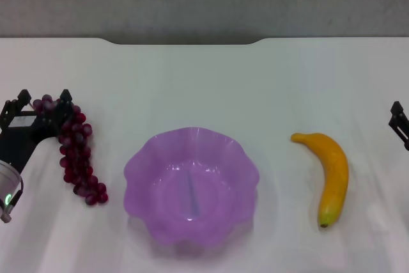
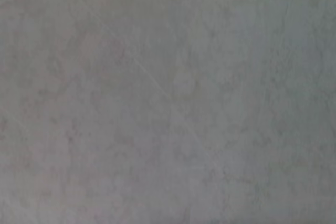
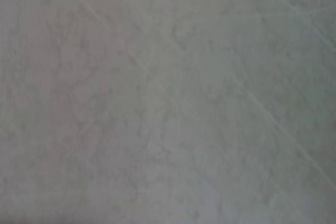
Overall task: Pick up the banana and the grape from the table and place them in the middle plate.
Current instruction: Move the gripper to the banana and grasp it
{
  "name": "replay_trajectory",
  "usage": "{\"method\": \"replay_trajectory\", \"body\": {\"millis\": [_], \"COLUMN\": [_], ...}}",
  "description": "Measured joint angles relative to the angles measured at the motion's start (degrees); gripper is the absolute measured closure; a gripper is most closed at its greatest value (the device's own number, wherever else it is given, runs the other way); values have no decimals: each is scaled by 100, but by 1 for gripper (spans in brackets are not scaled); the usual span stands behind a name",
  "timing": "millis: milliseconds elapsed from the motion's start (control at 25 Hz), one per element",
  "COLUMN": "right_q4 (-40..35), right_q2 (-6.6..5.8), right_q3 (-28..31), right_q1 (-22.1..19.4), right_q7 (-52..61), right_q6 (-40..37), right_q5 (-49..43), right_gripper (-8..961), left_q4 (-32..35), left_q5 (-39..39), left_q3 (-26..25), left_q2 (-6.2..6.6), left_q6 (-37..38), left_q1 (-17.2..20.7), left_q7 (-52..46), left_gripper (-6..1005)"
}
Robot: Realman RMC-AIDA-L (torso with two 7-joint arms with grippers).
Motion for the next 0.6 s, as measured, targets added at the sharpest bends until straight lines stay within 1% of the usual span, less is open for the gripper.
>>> {"method": "replay_trajectory", "body": {"millis": [480,600], "right_q4": [-7,10], "right_q2": [1,2], "right_q3": [9,10], "right_q1": [-1,-45], "right_q7": [-12,-13], "right_q6": [15,-80], "right_q5": [-12,-7], "right_gripper": [60,60], "left_q4": [4,-14], "left_q5": [-19,-21], "left_q3": [0,-4], "left_q2": [3,3], "left_q6": [8,19], "left_q1": [5,20], "left_q7": [-14,-14], "left_gripper": [120,120]}}
